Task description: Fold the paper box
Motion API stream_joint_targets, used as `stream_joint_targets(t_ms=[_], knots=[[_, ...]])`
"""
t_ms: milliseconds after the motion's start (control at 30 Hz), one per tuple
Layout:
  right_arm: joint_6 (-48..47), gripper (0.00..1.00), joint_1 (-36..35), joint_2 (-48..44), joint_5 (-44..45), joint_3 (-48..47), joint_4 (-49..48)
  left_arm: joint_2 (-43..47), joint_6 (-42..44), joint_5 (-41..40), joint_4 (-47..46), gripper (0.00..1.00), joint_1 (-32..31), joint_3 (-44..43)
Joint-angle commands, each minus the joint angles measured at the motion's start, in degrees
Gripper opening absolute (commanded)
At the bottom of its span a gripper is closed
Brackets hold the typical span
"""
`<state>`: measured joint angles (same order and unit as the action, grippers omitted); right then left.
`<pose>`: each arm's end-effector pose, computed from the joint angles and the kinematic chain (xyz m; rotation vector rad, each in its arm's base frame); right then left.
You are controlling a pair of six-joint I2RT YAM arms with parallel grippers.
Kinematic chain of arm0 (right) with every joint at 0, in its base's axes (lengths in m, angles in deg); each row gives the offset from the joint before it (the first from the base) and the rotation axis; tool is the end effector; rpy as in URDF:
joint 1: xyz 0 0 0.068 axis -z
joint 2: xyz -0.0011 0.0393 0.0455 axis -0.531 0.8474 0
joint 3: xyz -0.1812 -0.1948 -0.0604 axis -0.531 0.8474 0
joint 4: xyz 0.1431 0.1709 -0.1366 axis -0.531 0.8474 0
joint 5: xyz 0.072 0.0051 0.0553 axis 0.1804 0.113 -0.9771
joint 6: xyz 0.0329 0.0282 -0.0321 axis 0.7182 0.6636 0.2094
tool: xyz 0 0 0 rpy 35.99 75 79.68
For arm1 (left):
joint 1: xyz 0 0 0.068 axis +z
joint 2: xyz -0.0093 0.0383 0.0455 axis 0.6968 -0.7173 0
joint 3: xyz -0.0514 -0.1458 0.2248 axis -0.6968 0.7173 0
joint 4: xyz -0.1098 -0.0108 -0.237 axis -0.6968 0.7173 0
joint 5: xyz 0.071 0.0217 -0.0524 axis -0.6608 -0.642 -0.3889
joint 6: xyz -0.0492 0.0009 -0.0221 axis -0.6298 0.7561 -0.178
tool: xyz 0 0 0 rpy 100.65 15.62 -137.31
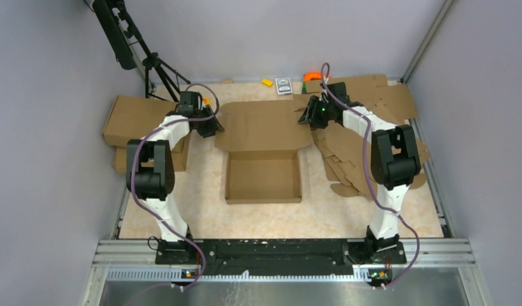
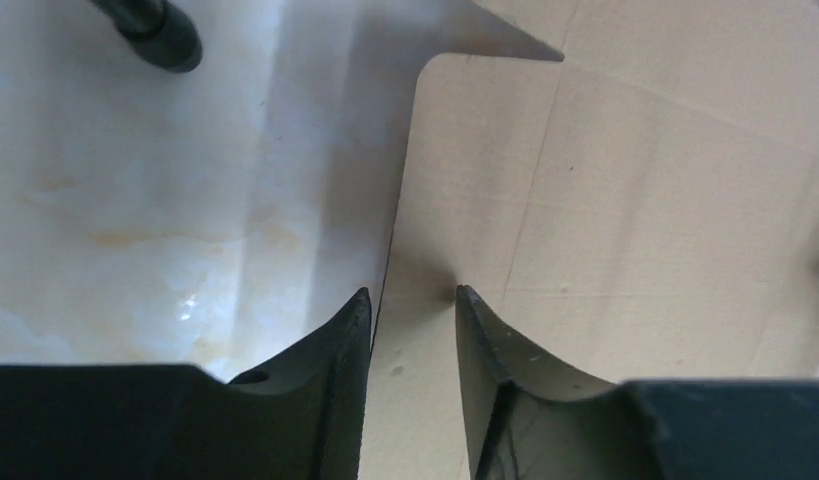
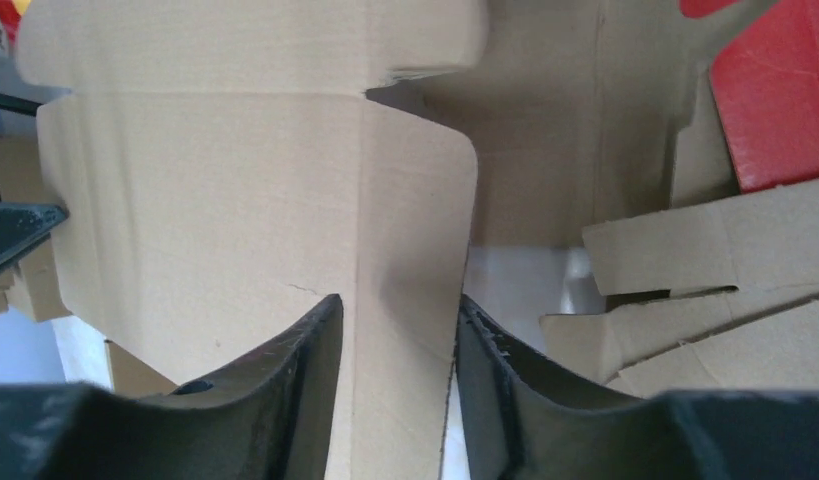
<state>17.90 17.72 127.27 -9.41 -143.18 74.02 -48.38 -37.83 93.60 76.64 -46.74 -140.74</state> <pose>0.4269 0.1216 0.2042 0.1416 2.4431 0.7634 0.4032 -0.0271 0.2051 -0.4939 2.4632 -0.5609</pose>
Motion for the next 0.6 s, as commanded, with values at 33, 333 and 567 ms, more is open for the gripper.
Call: stream_joint_targets(t_ms=[33,333,567], knots=[[-0.1,0.28,-0.7,-0.7,-2.0,-2.8,-4.0,3.7,0.1,2.0,-5.0,0.23,-1.1,0.7],[-5.3,0.05,-6.4,-6.4,10.3,-4.8,-0.3,8.7,2.3,-2.7,-5.2,0.00,-5.2,1.9],[-7.3,0.00,-9.9,-12.9,18.7,-0.8,-3.3,13.6,4.8,-6.2,-4.5,0.00,-9.3,3.3]])
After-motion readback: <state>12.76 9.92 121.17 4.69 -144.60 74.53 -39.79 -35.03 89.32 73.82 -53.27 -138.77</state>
